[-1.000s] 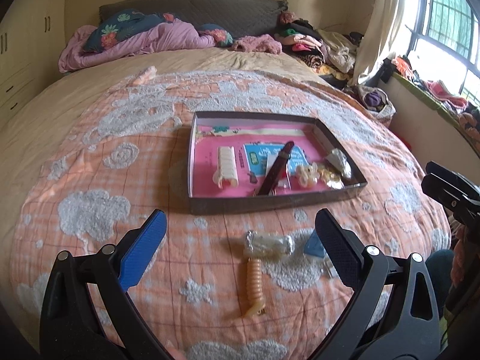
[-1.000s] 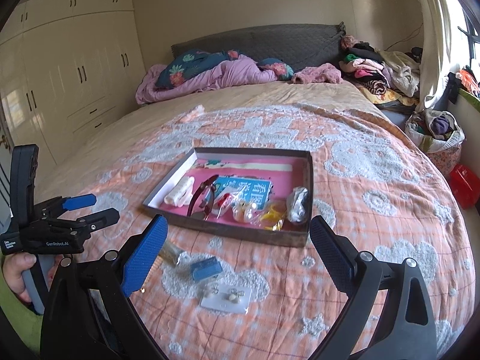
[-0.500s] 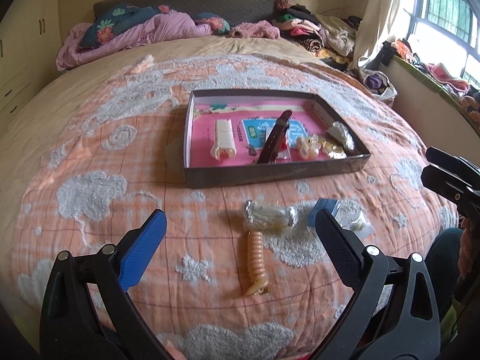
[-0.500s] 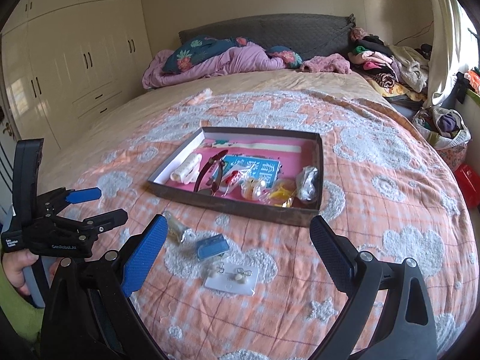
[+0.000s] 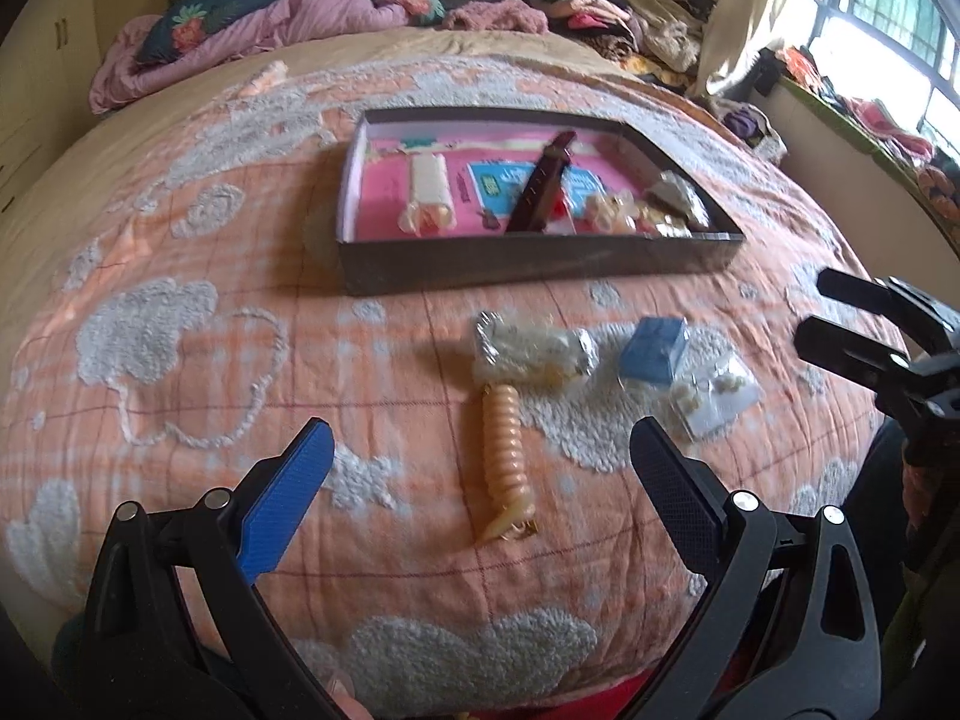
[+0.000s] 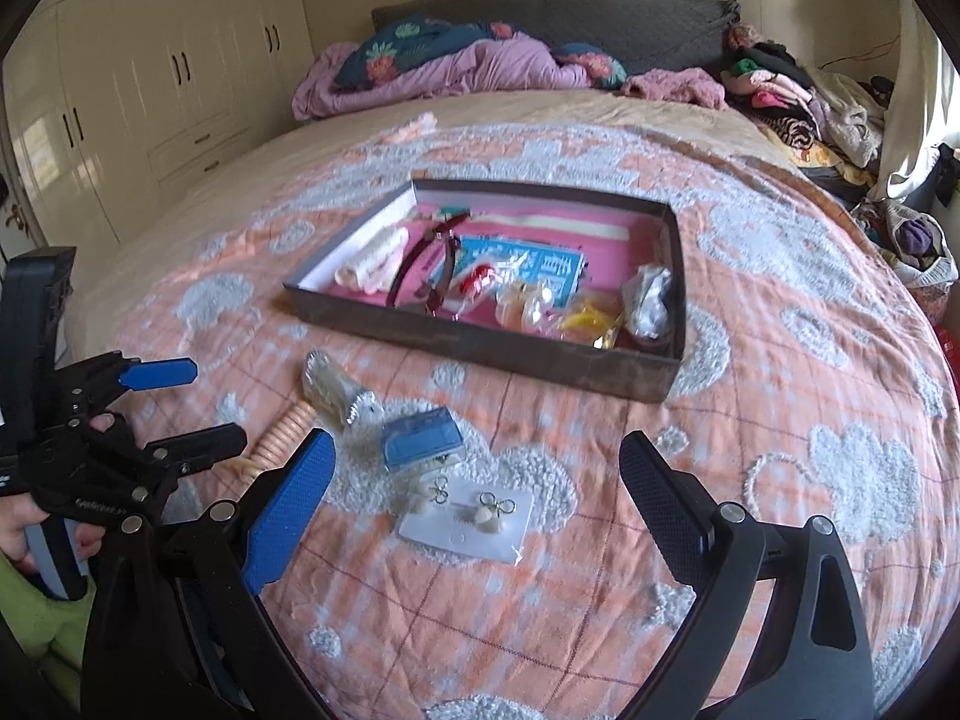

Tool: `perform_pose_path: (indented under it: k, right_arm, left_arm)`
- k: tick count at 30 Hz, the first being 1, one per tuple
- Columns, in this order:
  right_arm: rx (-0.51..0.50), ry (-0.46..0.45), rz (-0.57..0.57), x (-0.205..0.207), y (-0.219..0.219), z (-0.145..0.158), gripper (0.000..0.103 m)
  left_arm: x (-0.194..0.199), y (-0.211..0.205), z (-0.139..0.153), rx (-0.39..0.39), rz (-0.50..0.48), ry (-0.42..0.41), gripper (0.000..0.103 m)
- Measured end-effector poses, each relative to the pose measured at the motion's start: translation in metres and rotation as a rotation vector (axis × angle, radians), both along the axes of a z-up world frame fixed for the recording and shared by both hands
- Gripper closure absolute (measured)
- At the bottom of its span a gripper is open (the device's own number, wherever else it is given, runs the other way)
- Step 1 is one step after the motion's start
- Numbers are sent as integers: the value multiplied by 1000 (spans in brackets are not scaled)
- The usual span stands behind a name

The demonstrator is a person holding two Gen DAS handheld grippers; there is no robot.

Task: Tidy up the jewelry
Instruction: 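Grasp the coiled orange hair tie with the left gripper while the right grasps the blue case, then carry the hair tie and blue case into the box and open both grippers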

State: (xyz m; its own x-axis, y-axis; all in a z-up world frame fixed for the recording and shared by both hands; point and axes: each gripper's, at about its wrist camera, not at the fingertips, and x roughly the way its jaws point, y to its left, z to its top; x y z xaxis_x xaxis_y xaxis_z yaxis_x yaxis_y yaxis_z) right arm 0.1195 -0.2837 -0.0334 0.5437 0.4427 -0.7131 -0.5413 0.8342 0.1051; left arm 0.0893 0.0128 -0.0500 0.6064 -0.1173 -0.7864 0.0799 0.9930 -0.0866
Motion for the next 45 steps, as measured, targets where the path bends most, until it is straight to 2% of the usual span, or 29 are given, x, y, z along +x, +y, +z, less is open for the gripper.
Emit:
perform_pose_path:
  k: [1,3,7,12,13,15,19,22,25,27,29,36,45]
  right_arm:
    - [-4,7,7,1,1,-3,8]
    - [-13,27,14,5,4,-10,8]
    - [-31,72,38,12,10,-23,8]
    - [-66,88,66,17,21,-35,8]
    - [-75,92,74,18,24,-38,8]
    - [-82,94,87,21,28,-41,8]
    - [-94,112,107,29,37,-50,8]
    - [-86,124,120,35,44,-55,11]
    - [-82,138,141,39,51,-59,24]
    - [-89,154,165,41,58,-64,45]
    - [-83,170,176,42,61,-66,59]
    - [-27,152,157,38,49,-52,59]
    - [34,85,111,29,19,-20,59]
  left_arm:
    - [0,-2,-3,2,-8,6,13]
    - [1,-5,-10,1,-26,26,24]
    - [4,-6,-21,-4,-43,57,31]
    - [7,-11,-35,0,-68,101,57]
    - [7,-12,-37,2,-76,107,60]
    - [7,-14,-41,5,-88,116,75]
    - [9,-11,-42,-8,-81,117,89]
    - [9,-9,-40,-18,-76,112,91]
    - [9,-8,-38,-22,-77,107,91]
    - [10,-8,-37,-26,-75,104,91]
    - [10,-7,-36,-30,-72,102,91]
    - [10,-4,-26,-45,-71,84,91]
    - [9,7,-8,-86,-46,45,91]
